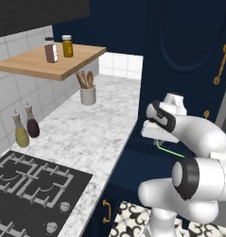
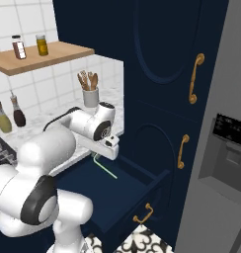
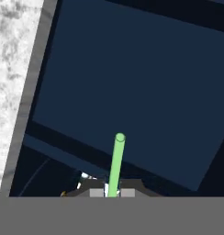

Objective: Take a straw from the drawer in front and place it inside the glass cup on the dining counter.

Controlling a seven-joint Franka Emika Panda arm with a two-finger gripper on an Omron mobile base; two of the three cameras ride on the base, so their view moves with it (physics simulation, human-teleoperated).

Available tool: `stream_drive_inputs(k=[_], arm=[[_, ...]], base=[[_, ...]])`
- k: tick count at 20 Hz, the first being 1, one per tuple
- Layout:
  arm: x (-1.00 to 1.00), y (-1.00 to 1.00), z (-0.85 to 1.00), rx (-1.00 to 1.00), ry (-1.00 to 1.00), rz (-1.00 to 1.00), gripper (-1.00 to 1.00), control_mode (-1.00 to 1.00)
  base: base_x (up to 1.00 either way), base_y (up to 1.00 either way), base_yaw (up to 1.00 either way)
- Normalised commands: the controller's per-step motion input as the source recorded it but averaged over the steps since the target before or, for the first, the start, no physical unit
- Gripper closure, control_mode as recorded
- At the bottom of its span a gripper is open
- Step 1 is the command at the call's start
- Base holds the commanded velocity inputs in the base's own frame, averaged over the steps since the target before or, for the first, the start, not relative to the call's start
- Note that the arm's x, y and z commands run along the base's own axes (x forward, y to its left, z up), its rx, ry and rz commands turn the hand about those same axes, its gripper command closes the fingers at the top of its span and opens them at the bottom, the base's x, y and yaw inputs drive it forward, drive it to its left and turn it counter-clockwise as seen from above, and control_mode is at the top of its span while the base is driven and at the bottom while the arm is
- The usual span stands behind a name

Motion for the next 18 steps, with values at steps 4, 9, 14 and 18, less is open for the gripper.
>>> stream_drive_inputs(k=[4,9,14,18], arm=[[-0.19,0.15,1.00,-0.01,0.00,-0.06,1.00,-1.00],[-0.41,0.27,1.00,-0.06,-0.04,0.00,1.00,-1.00],[-0.57,0.12,0.65,-0.07,-0.07,0.00,1.00,-1.00],[0.00,0.00,0.00,0.00,0.00,0.00,1.00,1.00]], base=[[0.00,0.00,0.00],[0.00,0.00,0.00],[0.00,0.00,0.00],[-1.00,0.01,-0.06]])
